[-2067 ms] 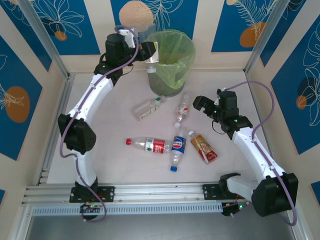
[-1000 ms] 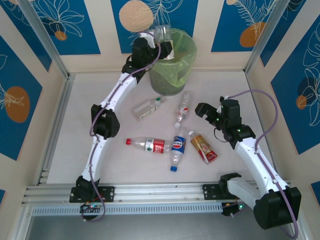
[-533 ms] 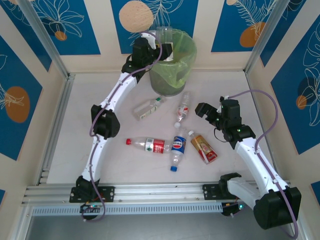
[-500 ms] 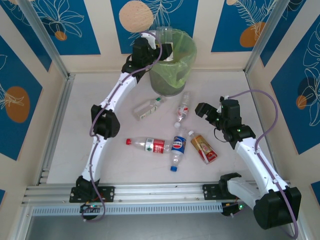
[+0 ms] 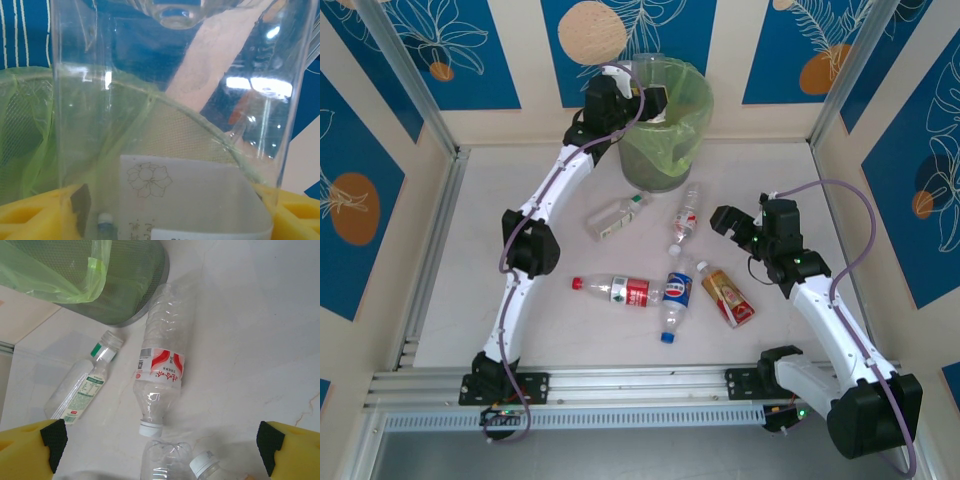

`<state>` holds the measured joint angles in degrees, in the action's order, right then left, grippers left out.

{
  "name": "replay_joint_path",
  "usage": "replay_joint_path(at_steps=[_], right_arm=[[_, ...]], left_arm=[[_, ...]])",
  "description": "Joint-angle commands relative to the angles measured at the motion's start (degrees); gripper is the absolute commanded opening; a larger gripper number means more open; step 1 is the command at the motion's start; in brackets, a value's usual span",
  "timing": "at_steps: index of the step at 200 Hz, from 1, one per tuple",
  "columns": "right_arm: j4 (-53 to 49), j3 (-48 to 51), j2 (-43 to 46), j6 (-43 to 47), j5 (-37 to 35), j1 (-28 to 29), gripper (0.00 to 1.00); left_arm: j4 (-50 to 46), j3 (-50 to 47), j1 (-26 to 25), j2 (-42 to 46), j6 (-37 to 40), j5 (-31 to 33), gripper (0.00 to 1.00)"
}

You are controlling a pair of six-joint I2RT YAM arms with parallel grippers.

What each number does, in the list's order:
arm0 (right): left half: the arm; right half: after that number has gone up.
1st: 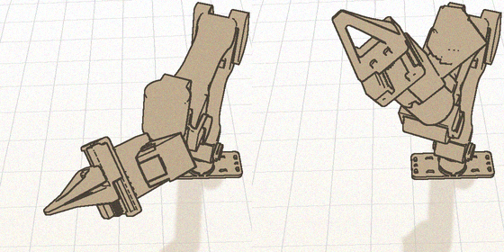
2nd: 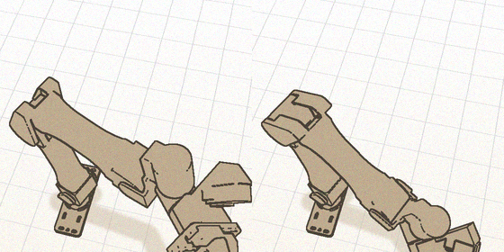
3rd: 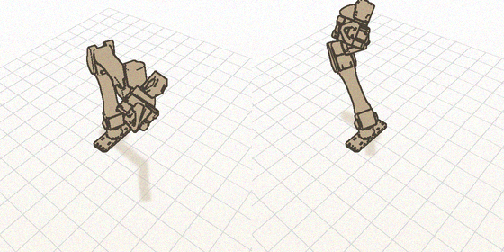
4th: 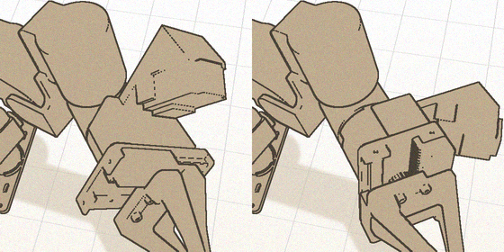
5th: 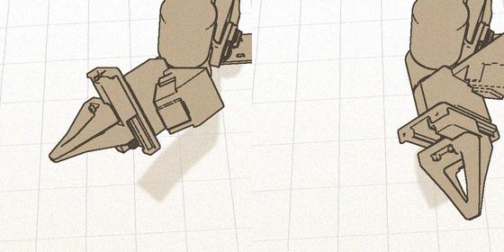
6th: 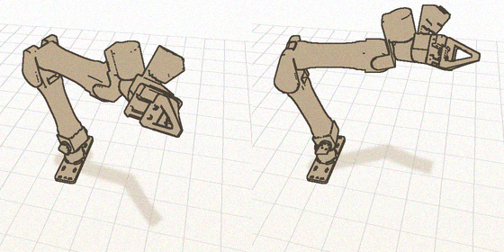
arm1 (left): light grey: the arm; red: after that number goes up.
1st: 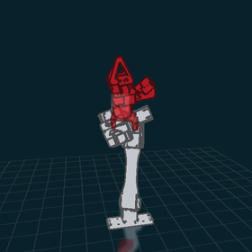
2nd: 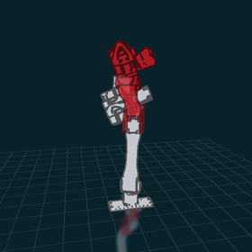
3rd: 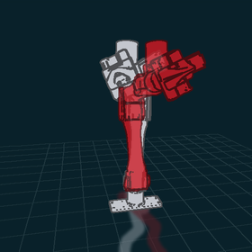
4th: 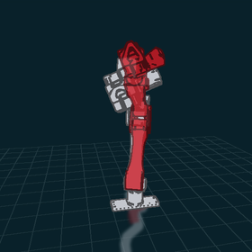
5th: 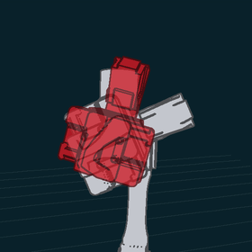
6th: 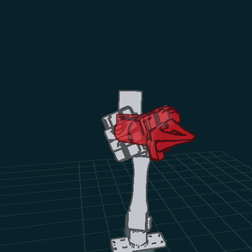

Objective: Put the plastic bottles in the bin

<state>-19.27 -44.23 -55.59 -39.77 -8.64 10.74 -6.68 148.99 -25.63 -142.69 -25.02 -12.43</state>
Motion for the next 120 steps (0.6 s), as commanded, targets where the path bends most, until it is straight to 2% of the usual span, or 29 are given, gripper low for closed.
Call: replay_joint_path(at_steps=[1,74,101,106,111,120], right_arm=[[0.4,0.7,0.9,-1.2,-0.9,-0.2,0.99],[0.4,0.7,0.9,-1.3,-0.8,-0.2,1.00],[0.4,0.9,0.8,-1.1,-1.1,-0.2,0.99],[0.4,0.9,0.8,-1.1,-1.2,-0.2,0.99],[0.4,1.0,0.8,-1.0,-1.3,-0.2,0.99],[0.6,1.2,0.7,-0.8,-1.4,-0.2,0.99]], left_arm=[[-3.2,0.6,0.1,0.0,0.4,-1.2,0.82],[-3.5,0.6,0.1,2.8,1.5,-3.2,0.88],[-4.3,0.6,0.1,4.8,-1.9,-8.4,0.91],[-4.4,0.6,0.1,5.2,-2.5,-9.7,0.93],[-4.5,0.6,0.0,5.6,-3.1,-10.7,0.99],[-5.1,0.6,-0.1,6.4,-3.7,-11.5,1.00]])
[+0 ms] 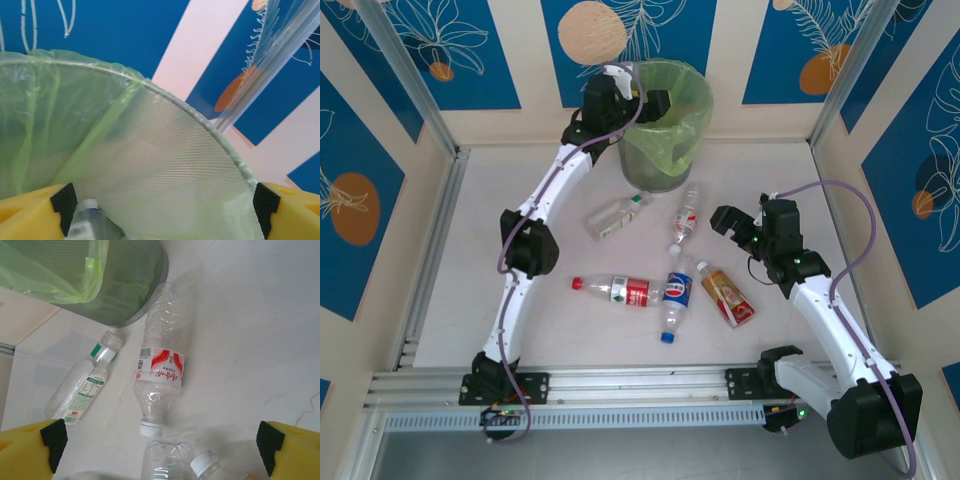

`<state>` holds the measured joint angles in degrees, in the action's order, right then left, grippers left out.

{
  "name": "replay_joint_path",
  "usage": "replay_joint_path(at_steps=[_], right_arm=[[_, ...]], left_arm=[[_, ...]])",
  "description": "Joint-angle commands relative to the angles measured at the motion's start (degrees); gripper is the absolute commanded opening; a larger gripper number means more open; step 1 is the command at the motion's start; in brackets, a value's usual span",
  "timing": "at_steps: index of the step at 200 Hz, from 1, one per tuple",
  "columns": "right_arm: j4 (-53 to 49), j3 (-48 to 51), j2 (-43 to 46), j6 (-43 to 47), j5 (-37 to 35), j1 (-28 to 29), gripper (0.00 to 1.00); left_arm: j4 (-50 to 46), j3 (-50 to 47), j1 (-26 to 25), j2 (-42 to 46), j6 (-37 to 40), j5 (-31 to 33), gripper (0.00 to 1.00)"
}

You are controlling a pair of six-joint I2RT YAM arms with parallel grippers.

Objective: Put the plastic bottles in the bin

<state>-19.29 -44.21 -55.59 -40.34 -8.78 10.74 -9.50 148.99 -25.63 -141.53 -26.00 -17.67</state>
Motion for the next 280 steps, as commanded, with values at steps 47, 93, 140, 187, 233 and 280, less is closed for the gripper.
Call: replay_joint_path(at_steps=[47,93,140,187,233,280], right_arm=[[-1.9,1.2,-0.4,1.5,-2.5,-0.2,0.99],[-6.8,1.1,-1.5,3.1,-3.5,-0.2,1.00],[-11.8,1.8,-1.7,3.0,-4.1,-0.2,0.99],[-21.8,2.9,-0.4,1.7,-4.6,0.0,0.99],[-26.3,5.5,2.5,6.9,2.7,2.1,0.99],[-26.6,4.4,-3.5,6.2,-2.3,7.2,0.99]], left_arm=[[-5.2,-6.8,-0.4,13.3,-2.4,-7.3,1.00],[2.6,-31.7,-0.5,27.9,-0.2,-4.4,1.00],[6.7,-51.1,-0.5,38.6,0.8,-0.7,1.00],[8.9,-64.6,-0.3,46.4,1.2,4.0,1.00],[11.3,-73.2,-0.2,50.5,0.7,7.4,1.00],[11.2,-75.1,0.2,50.9,-0.1,8.0,1.00]])
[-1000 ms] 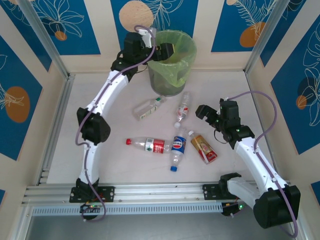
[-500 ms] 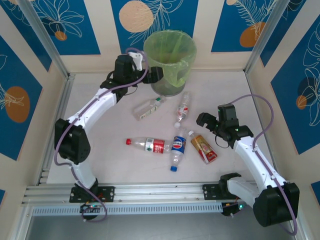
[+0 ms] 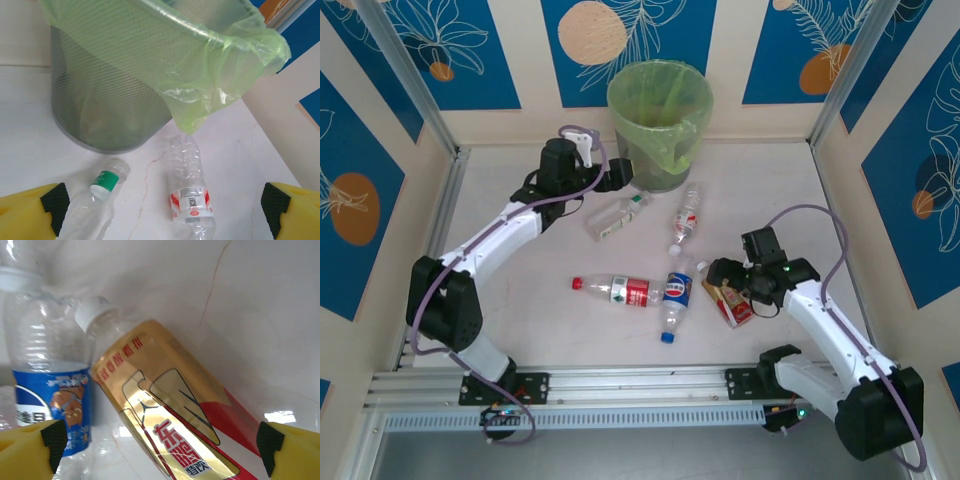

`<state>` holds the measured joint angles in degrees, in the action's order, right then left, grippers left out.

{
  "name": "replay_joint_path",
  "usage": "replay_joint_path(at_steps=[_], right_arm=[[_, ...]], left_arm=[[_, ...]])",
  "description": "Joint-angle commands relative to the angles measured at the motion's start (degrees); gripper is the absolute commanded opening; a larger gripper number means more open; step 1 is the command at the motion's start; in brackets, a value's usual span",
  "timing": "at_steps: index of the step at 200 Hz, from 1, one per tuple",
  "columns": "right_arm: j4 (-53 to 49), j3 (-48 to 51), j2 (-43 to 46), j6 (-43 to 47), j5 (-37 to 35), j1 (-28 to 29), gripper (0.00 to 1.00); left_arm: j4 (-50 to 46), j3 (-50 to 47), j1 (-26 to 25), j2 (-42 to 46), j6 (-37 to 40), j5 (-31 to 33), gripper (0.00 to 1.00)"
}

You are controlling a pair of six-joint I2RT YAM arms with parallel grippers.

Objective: Put the plastic bottles in the bin

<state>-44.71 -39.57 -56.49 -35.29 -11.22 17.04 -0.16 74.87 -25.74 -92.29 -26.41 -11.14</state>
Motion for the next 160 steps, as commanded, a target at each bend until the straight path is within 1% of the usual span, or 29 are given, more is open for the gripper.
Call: replay_joint_path(at_steps=[1,9,15,43,77,90,103,119,130,160], right_arm=[[-1.0,-0.2,-2.7,1.3,0.4,0.9,0.99],[0.0,0.0,-3.7,2.2,2.9,1.3,0.99],[0.3,0.1,-4.5,2.5,3.5,2.0,0.99],[-0.8,-0.4,-6.6,2.1,0.4,4.7,0.99],[-1.0,-0.2,-8.0,1.1,0.9,6.2,1.00],[-1.4,-0.1,-8.5,0.1,0.0,6.6,0.99],[-2.0,-0.1,-9.3,-2.6,-1.9,6.6,1.00],[-2.0,0.0,-10.0,-5.0,-2.7,6.6,1.00],[-1.7,0.4,-10.1,-6.5,-3.1,6.4,0.98],[-1.3,1.8,-9.3,-10.0,-3.9,4.3,0.97]], left_arm=[[1.9,-1.0,0.3,1.7,0.3,1.5,1.00],[2.0,-1.1,0.3,1.6,0.0,1.5,1.00],[2.1,-1.3,0.3,1.6,-0.1,1.4,1.00],[2.2,-2.1,0.4,1.5,-0.7,1.4,1.00],[2.2,-2.4,0.6,1.1,-1.2,2.1,1.00],[2.2,-2.5,0.5,0.9,-1.3,2.2,1.00],[2.0,-2.5,0.6,0.6,-1.4,2.3,1.00],[1.7,-2.5,0.7,0.4,-1.5,2.4,1.00],[1.6,-2.5,0.8,0.3,-1.6,2.4,1.00],[1.2,-2.7,1.0,0.3,-1.7,2.5,1.00]])
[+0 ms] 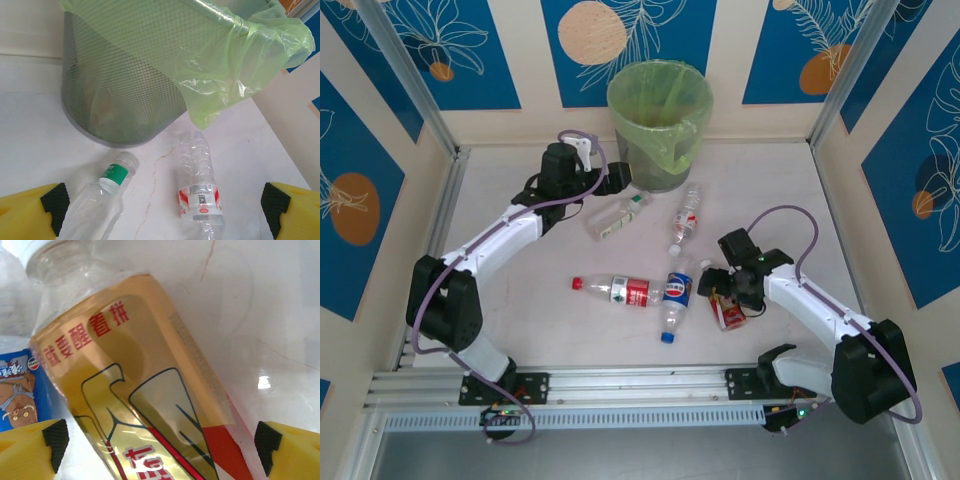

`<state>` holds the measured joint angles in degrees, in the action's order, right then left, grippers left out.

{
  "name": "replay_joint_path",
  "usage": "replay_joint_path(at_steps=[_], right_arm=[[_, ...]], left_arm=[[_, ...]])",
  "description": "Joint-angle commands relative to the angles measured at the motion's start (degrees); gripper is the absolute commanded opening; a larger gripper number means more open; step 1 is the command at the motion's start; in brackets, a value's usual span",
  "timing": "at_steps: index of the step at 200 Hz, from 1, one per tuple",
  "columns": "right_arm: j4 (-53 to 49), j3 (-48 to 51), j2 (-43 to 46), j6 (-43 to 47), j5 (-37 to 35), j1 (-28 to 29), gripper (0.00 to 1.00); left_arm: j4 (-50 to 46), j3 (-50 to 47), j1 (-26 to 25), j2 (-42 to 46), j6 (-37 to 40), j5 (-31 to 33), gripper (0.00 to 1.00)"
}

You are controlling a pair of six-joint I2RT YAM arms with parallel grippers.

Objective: Put the plastic bottles in the bin

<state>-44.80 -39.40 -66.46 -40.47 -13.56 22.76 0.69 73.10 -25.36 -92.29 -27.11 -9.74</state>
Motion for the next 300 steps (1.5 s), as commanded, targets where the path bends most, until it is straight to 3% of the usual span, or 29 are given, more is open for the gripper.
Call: replay_joint_path(at_steps=[1,37,63,120,190,226,300], right_arm=[[-1.2,1.7,0.7,-4.8,-1.7,-1.5,0.97],[0.4,3.6,2.1,-3.9,2.4,-6.1,0.98],[3.4,3.5,1.3,0.3,7.5,-6.3,1.00],[1.3,0.2,-7.3,1.3,1.4,-5.7,1.00],[1.7,-0.9,-11.3,1.7,0.2,-5.2,0.84],[2.8,-0.5,-11.1,2.0,1.1,-5.2,0.70],[3.9,-0.6,-7.9,3.2,1.4,-4.7,0.60]], left_arm=[[0.3,-1.0,0.7,0.3,-0.9,1.0,1.00],[-0.4,-1.7,0.9,0.6,-1.1,1.9,1.00],[0.3,-3.1,1.2,1.2,-1.8,2.2,1.00],[-0.5,-3.2,1.5,1.2,-1.8,2.3,1.00],[-1.3,-3.4,2.0,1.3,-1.6,2.6,1.00],[-1.4,-3.5,2.2,1.3,-1.8,2.4,1.00],[-1.3,-3.8,2.8,0.8,-2.3,1.8,1.00]])
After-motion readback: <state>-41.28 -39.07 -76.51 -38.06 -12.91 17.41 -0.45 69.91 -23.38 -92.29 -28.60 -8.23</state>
